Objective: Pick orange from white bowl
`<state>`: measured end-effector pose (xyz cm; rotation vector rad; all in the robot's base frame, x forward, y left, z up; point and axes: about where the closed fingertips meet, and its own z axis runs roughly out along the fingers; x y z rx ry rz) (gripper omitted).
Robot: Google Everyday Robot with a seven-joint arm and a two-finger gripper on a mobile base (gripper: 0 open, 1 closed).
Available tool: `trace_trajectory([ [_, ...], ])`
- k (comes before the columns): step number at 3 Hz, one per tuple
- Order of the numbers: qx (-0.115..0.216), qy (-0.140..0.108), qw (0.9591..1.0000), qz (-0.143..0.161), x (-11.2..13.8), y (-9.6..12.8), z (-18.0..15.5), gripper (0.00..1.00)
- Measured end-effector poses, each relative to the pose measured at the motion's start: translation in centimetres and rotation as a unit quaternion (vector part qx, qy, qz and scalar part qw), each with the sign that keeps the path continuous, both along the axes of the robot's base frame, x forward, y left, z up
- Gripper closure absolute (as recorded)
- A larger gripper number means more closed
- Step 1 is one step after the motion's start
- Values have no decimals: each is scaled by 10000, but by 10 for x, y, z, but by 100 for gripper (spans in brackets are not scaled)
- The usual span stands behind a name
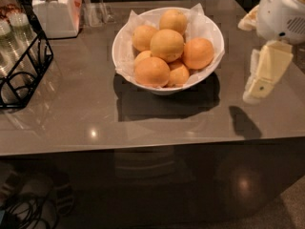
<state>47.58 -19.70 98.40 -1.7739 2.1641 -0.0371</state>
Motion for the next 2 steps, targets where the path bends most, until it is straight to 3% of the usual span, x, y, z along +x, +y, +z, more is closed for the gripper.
trace_trajectory([
  [1,278,-25,9991,306,42,23,11,0],
  [2,338,-210,9988,293,49,25,22,0],
])
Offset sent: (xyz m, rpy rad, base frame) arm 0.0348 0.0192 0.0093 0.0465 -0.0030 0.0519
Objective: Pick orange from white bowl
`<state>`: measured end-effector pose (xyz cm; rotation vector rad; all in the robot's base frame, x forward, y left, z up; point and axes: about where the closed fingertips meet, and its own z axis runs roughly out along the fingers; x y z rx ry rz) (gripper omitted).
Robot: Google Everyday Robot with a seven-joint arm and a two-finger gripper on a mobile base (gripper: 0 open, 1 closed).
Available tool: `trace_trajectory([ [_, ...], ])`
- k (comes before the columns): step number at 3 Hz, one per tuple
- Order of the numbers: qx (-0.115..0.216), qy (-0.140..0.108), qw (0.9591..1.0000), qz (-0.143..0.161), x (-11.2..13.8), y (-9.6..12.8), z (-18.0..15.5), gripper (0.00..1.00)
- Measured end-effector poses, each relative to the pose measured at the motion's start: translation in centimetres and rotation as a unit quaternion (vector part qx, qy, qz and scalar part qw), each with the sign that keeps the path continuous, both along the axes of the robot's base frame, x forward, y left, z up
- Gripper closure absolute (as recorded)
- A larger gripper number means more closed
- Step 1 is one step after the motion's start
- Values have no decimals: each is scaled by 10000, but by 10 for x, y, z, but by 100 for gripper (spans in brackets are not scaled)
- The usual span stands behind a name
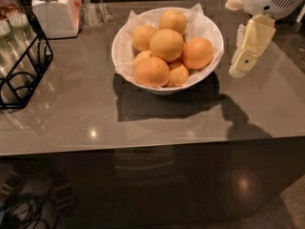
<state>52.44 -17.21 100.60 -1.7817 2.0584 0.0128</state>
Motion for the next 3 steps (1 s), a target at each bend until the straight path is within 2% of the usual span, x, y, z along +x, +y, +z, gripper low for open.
trace_trajectory([
  [1,168,-25,9998,-100,7,-4,-3,0],
  [3,591,-95,9981,122,70,23,-1,0],
])
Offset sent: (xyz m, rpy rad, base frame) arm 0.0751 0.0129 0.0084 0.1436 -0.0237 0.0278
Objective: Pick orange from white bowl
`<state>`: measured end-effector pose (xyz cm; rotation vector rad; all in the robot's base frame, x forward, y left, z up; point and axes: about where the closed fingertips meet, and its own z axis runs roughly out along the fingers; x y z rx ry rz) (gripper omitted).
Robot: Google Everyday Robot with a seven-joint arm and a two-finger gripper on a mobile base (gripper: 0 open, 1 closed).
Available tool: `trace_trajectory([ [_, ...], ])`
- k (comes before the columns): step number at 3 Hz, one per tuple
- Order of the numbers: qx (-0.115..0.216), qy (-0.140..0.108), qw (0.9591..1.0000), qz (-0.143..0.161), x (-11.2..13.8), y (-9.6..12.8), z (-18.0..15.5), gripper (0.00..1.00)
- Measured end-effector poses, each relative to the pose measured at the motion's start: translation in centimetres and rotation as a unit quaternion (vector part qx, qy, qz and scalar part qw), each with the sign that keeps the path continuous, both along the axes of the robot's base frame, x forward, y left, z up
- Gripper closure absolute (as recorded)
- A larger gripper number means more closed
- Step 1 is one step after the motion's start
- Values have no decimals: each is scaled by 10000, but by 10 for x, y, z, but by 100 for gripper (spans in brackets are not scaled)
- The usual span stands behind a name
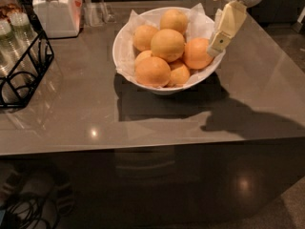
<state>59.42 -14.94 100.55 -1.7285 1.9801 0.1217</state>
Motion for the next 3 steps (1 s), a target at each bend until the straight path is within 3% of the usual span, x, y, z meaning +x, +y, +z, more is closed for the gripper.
trace_trajectory([
  [1,40,-87,10000,-12,5,2,3,19],
  [2,70,-113,9999,-14,8,4,2,16],
  [3,94,60,9999,125,16,15,-15,8],
])
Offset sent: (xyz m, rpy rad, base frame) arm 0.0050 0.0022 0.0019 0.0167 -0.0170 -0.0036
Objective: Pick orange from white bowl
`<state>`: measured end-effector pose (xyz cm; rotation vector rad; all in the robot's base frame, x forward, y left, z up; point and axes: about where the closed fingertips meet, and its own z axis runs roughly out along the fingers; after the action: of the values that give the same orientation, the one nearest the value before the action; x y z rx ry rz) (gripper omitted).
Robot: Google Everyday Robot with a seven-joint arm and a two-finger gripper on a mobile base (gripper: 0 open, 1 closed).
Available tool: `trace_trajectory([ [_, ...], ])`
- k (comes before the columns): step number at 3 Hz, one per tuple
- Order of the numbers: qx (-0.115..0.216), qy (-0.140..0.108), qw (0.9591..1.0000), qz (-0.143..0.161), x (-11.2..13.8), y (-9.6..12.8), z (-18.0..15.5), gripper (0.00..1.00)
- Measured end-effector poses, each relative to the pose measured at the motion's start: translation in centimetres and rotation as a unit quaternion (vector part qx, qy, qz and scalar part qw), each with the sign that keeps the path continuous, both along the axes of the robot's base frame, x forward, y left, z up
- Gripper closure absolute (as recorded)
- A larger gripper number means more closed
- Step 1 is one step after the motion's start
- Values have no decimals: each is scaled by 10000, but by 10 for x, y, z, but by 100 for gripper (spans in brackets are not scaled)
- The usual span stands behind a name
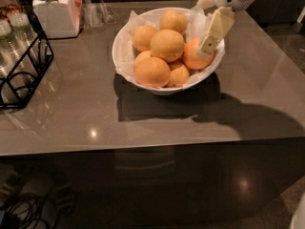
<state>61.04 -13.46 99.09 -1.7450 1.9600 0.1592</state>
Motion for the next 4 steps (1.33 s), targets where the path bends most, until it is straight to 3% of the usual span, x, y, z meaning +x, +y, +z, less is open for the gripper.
trace_trajectory([
  [2,3,393,9990,219,20,16,-42,13],
  [4,-105,685,9975,108,32,9,-71,16],
])
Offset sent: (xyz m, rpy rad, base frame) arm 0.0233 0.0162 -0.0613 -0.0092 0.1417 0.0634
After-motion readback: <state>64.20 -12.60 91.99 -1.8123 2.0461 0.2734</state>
